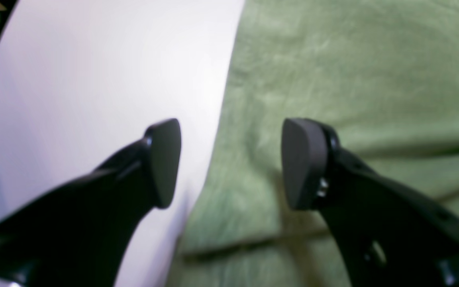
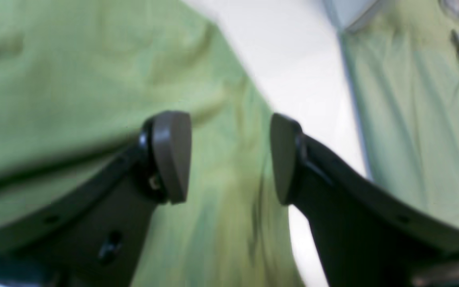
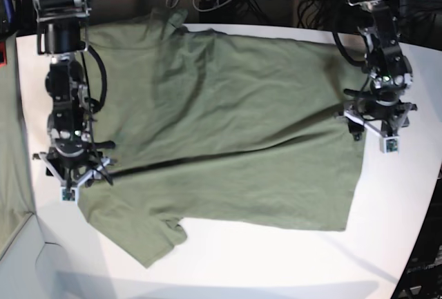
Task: Layout the t-shirt on the table in an organized manner, then fold the t-shirt properly
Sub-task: 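Reposition both grippers along the shirt's collar side and smooth the fabric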
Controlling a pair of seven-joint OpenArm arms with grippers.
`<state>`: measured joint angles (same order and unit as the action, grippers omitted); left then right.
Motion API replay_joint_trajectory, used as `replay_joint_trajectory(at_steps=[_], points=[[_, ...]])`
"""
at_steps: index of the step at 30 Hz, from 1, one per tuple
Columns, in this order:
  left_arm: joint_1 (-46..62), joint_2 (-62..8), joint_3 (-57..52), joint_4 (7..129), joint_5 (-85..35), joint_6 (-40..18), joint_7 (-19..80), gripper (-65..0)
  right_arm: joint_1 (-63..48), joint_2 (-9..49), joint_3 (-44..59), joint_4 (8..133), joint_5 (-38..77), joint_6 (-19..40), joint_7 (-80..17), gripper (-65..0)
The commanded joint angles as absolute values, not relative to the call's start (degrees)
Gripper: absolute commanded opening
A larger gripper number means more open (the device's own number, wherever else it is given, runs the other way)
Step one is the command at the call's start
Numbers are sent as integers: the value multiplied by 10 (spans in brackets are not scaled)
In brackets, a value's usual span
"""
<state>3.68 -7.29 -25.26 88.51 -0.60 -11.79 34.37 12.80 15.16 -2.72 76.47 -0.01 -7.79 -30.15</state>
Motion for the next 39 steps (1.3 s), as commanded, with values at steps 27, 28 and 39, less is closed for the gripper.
replay_joint_trajectory(at_steps=[27,28,39], points=[[33,-71,-253,895,-8,-117,329,-262,78,170,-24,798,-4,-81,-323,-325],[24,-71,-253,892,-8,-117,329,-262,73,170,-24,821,-4,-81,-329,-325],[-131,-58,-131,742,-7,-116,325,-264,19,152,-24,895,-4,-81,-354,-325]])
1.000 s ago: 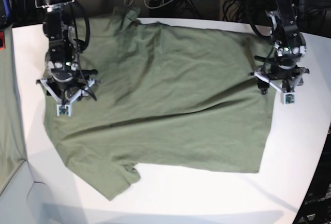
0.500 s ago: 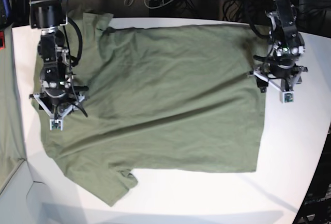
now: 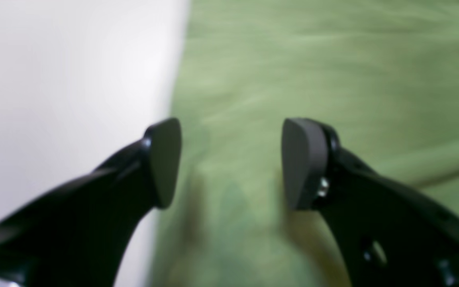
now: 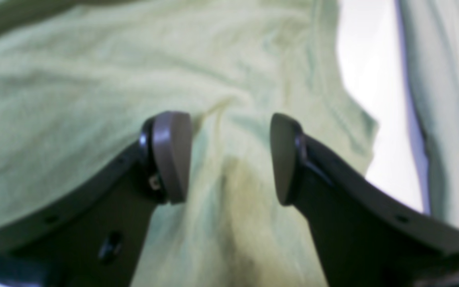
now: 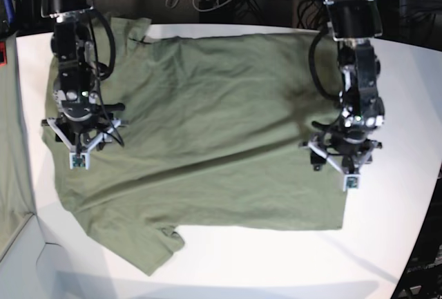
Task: Layout the t-shirt on the table in an organized manner, then fold the t-shirt properly
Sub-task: 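Reposition both grippers along the shirt's collar side and smooth the fabric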
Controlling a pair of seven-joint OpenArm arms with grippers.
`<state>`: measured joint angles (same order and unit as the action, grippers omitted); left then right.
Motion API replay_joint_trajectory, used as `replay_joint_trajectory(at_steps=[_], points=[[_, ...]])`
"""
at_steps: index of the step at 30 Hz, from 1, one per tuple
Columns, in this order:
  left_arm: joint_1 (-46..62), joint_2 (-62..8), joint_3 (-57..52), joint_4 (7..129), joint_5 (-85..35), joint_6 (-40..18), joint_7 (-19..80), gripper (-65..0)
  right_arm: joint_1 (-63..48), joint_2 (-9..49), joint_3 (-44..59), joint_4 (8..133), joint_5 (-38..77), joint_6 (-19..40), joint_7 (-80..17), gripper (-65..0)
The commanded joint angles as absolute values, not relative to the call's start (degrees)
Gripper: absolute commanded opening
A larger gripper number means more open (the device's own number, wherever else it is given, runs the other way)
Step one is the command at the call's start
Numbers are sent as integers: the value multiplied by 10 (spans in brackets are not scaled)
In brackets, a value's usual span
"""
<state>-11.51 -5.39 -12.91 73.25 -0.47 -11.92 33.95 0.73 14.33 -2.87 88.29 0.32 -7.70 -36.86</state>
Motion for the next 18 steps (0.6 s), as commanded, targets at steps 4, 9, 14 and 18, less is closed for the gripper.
replay_joint_trajectory(at_steps=[4,9,14,18], points=[[-198,-59,-95,605,-7,-114,324,-265,-3,145,-24,908,-4,-81,-354,-325],[-245,-73,-97,478,-5,-114,259,-265,-18,145,-7,929,-4,-81,-354,-325],[-266,-90,-95,362,-5,-112,131,-265,-29,145,35,940,-4,-81,-354,-325],[-299,-102,-93,281,-5,-112,70,-265,-38,145,51,940,-4,-81,-354,-325]])
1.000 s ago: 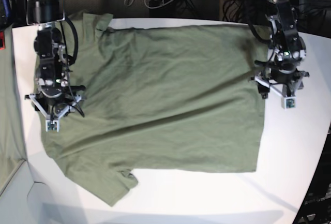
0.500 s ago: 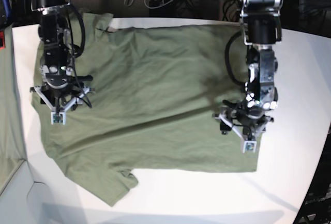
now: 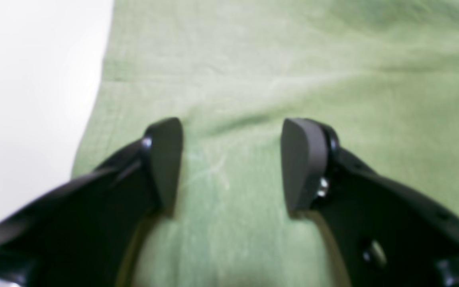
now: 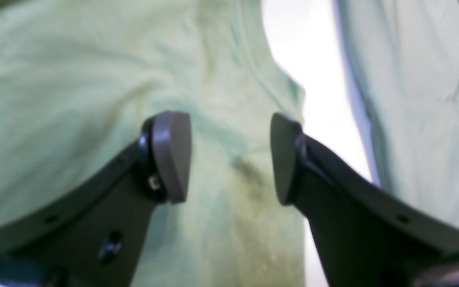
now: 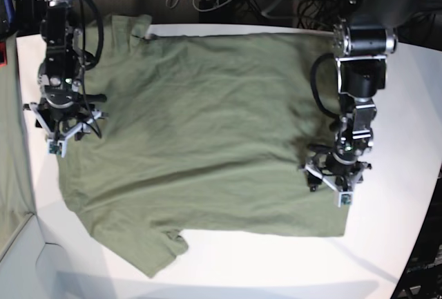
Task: Layout the t-shirt on the table in an organized manner, then fold the t-shirt properly
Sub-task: 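Reposition both grippers along the shirt's collar side and smooth the fabric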
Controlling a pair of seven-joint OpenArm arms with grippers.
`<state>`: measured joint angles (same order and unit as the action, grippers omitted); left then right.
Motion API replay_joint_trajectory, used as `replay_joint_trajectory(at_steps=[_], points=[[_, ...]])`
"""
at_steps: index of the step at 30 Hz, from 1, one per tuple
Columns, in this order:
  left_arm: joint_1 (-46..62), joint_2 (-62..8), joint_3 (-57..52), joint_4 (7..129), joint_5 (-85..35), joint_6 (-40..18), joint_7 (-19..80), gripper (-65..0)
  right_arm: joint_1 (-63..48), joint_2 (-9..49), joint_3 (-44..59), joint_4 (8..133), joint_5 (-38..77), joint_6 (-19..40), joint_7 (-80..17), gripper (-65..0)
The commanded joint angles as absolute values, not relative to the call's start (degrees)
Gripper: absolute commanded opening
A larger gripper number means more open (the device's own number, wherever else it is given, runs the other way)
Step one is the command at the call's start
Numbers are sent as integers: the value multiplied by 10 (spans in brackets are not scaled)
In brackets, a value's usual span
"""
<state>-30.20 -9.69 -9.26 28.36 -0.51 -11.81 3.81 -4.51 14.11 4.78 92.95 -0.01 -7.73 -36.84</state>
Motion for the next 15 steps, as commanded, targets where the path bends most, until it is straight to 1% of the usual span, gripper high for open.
replay_joint_trajectory(at_steps=[1,15], points=[[-305,-104,-94,275,-5,-112,66,-265,-44,146,54,940,-4,-81,-354,-325],[-371,-144,-96,274,-7,-112,65,-262,-73,153,58,946,-4,-81,-354,-325]])
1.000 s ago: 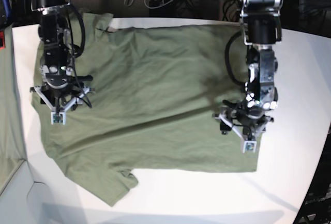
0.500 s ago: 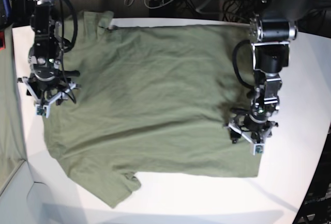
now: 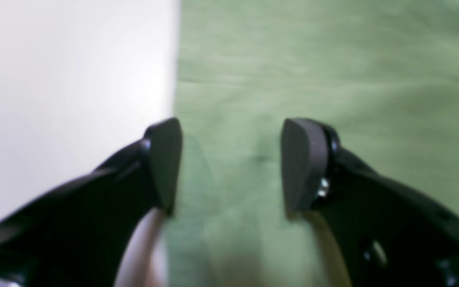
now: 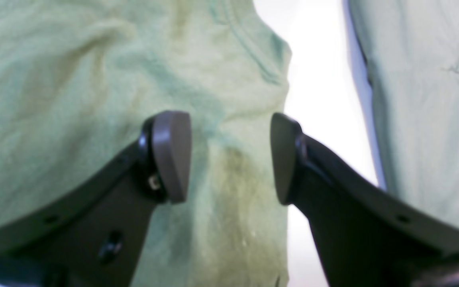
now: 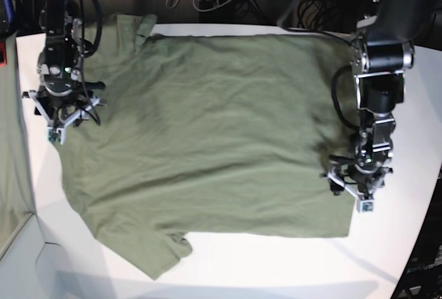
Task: Layout the t-shirt on the table in an organized manner, then fold the t-shirt properly
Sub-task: 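Reposition both grippers along the shirt's collar side and smooth the fabric, then move both grippers to the shirt's shoulder corners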
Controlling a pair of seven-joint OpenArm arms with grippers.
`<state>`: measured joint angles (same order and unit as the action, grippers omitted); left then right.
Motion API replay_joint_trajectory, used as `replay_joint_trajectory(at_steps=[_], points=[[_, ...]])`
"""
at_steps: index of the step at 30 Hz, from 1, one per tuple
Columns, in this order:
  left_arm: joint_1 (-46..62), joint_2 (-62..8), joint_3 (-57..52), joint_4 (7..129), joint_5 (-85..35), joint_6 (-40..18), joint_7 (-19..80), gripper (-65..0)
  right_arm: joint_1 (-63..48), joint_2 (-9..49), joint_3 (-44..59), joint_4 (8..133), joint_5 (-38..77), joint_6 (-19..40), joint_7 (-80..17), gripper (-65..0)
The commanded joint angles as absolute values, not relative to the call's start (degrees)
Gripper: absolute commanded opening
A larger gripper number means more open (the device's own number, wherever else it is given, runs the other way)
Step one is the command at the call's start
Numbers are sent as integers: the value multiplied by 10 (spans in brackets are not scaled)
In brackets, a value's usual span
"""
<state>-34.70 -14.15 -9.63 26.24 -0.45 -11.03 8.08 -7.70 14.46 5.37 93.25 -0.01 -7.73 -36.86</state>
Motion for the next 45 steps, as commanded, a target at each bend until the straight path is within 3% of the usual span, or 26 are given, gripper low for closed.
replay_joint_trajectory(at_steps=[1,6,11,20,24,30,37,45], points=[[-373,-145,-96,274,-7,-113,65,-263,-74,153,58,951,-4,-81,-354,-325],[-368,-151,-97,339,-8,-116,76,-262,-71,153,58,959,-4,-81,-354,-325],[-312,-146,-108,509,-9,-116,225,-265,-64,152,58,958,-4,-81,-353,-325],[-95,-38,-205,909,-22,-116,466,-265,-62,142,58,953,-4,-81,-349,-325],[22,-8,-203,1012,-22,-117,492,-265,-54,137,58,953,-4,-81,-350,-325],[99,-9,-206,967,-21,-117,429,-265,-51,137,58,953,-3,-81,-350,-325],[83,-45,-206,863,-21,-117,369,-265,-52,137,58,953,-3,-81,-353,-325],[60,-67,-207,843,-21,-117,369,-265,-69,137,58,956,-3,-81,-354,-325]])
